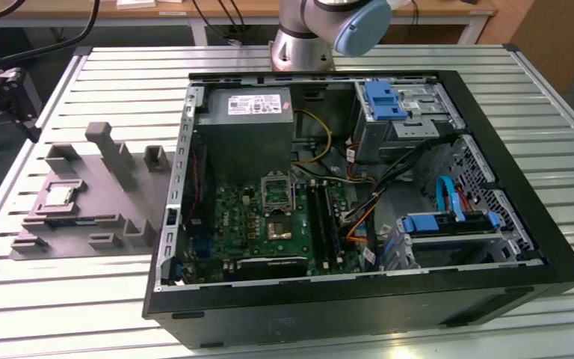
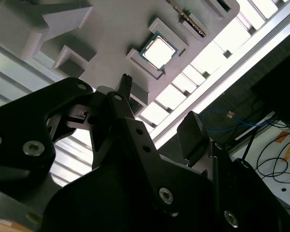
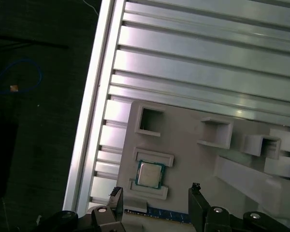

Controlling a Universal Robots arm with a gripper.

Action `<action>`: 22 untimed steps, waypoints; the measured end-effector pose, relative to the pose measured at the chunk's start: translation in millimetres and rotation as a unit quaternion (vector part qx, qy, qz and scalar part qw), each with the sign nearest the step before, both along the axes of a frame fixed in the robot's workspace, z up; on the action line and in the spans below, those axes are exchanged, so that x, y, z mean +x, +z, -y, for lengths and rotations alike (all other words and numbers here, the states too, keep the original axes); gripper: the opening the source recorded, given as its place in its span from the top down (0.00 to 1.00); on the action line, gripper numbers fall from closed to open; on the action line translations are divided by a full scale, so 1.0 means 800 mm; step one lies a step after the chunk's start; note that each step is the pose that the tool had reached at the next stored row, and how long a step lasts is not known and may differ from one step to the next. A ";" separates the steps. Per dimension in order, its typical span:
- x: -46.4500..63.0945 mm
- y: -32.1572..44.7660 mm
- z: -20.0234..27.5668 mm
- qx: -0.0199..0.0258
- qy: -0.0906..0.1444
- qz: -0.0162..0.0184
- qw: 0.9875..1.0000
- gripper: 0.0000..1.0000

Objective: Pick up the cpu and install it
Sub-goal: 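Pick up the cpu and move it towards the insertion slot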

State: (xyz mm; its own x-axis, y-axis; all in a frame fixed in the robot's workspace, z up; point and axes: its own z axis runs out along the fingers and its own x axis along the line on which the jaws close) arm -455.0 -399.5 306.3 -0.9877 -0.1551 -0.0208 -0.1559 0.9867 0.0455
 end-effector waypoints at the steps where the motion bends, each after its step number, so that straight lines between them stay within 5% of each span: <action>1: 0.000 0.0000 0.0000 0.000 0.000 0.000 1.000 0.35; 6: 0.000 -0.0042 0.0001 0.000 -0.015 0.000 1.000 0.35; 22: 0.000 -0.0404 0.0063 0.000 -0.040 -0.001 0.999 0.35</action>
